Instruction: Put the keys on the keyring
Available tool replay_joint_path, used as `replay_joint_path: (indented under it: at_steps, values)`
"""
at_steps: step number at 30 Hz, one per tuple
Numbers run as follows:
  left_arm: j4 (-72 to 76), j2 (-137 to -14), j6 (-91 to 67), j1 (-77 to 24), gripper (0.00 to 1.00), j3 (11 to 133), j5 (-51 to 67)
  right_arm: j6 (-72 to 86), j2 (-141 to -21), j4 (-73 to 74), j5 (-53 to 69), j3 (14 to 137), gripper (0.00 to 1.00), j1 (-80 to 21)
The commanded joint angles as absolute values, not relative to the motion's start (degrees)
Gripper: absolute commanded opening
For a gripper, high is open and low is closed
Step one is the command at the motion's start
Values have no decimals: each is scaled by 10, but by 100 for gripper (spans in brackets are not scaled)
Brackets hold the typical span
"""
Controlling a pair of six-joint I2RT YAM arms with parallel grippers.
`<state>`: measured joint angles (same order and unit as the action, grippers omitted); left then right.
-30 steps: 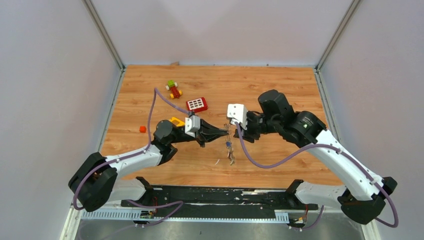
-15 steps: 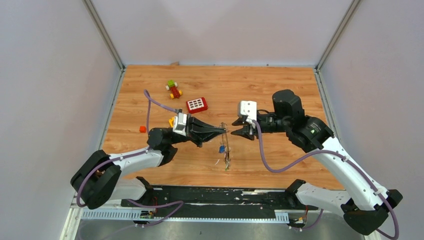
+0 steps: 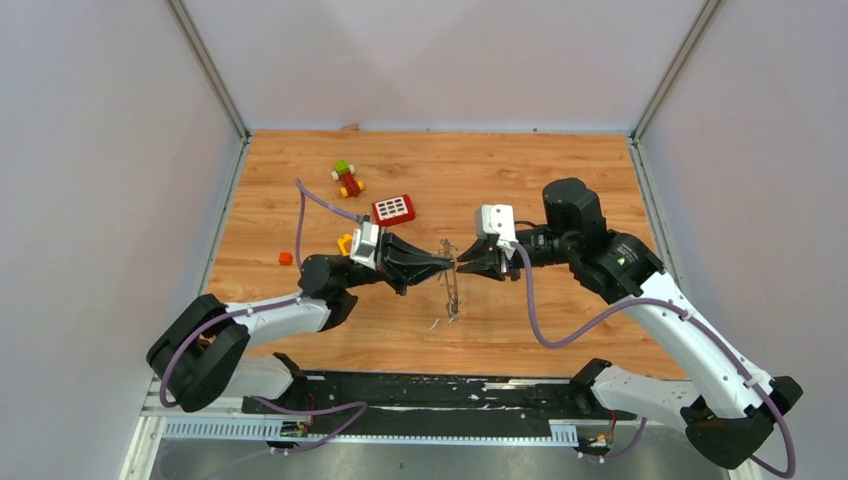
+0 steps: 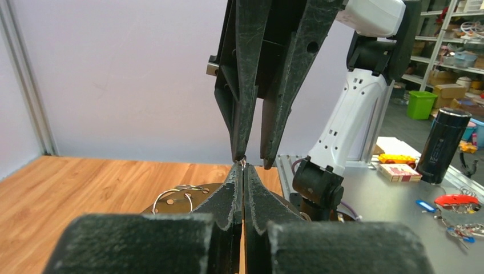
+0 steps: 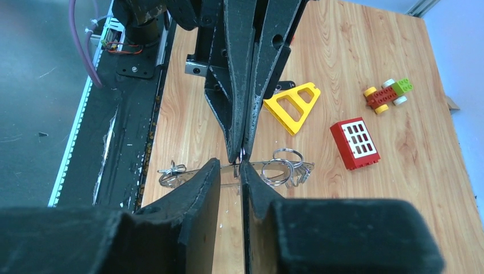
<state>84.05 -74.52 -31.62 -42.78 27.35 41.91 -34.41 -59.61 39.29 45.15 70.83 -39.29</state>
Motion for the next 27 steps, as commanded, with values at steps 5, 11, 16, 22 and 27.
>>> replay_joint_path:
  at_steps: [5,11,16,22,27]
  values:
    - [914,-745,-321,-432,0,277,418,-344,-591,360,446,689,18,-390]
    - [916,-744,-322,-432,0,276,421,-342,-592,356,445,684,18,-388]
    - [915,-744,-321,-433,0,276,423,-337,-596,355,455,688,15,-388]
    - [915,-744,-319,-434,0,275,423,-338,-601,355,458,688,0,-387]
    - [911,-740,-302,-433,0,274,432,-364,-598,372,421,694,0,-387]
